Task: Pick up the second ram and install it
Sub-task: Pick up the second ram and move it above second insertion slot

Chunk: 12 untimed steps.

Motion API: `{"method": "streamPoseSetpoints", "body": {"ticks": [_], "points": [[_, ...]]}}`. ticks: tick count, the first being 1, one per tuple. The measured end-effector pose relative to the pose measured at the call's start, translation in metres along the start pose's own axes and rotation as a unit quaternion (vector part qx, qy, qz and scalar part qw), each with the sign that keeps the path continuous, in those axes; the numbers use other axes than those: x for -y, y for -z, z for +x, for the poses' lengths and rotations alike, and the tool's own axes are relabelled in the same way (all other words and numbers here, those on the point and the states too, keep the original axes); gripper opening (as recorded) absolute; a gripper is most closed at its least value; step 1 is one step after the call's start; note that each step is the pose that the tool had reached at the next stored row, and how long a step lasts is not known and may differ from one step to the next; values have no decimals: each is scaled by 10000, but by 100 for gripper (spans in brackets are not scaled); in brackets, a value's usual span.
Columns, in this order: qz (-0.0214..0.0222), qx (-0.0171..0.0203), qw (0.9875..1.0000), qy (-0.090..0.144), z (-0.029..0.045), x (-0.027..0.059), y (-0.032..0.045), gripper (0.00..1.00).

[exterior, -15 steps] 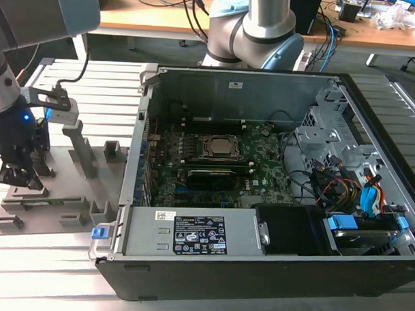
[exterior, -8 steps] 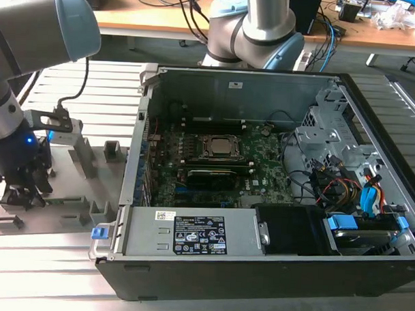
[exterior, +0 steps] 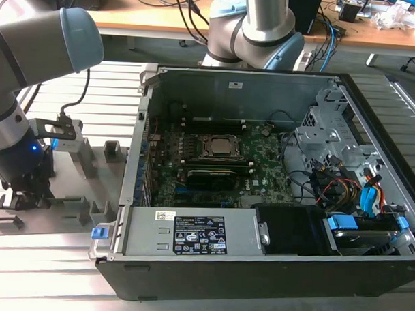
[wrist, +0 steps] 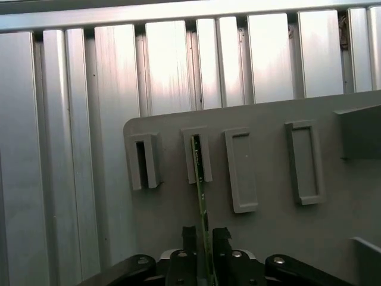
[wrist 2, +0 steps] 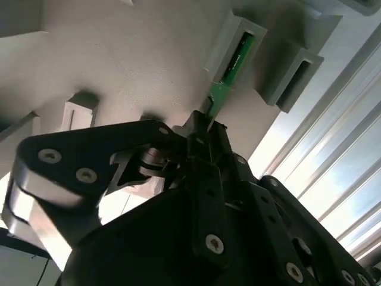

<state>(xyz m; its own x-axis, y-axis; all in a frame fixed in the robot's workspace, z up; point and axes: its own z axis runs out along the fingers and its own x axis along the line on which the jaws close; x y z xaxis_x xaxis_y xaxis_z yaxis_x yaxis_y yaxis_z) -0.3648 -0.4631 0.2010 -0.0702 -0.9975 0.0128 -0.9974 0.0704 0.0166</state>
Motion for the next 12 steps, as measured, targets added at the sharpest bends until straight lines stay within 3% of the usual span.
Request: {"method": "streamPoseSetpoints", "body": {"ticks": [1, 3, 12], "points": [[0, 0, 10000, 0, 0, 0, -1, 16], [0, -1, 10000, 0, 0, 0, -5, 14], [0, -1, 10000, 0, 0, 0, -24, 14]]}}
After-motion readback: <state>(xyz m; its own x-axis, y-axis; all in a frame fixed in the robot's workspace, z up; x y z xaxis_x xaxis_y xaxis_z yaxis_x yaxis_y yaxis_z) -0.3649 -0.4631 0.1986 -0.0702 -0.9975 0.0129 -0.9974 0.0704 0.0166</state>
